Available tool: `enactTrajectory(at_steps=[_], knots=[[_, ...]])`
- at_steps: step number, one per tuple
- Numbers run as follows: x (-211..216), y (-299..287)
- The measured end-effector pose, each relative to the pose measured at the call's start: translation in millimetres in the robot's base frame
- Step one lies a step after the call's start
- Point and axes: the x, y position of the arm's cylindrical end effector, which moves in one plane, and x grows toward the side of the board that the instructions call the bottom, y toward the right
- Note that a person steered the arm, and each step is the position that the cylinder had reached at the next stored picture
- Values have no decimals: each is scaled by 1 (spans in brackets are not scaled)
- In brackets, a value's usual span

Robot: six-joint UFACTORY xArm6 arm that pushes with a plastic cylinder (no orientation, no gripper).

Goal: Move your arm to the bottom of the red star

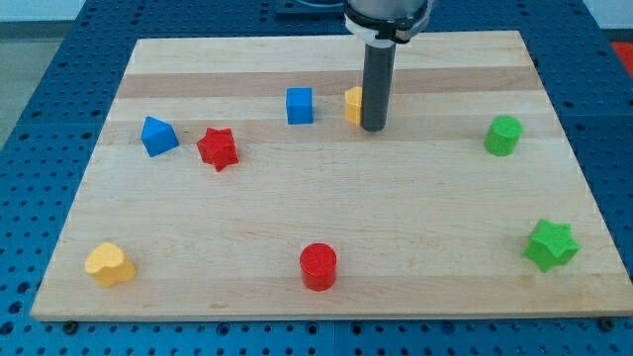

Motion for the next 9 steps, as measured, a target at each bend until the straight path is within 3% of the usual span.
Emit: enactTrajectory(at_steps=[1,2,3,7,9], knots=[[17,2],[81,4],[81,4],[88,-177],[88,-203]])
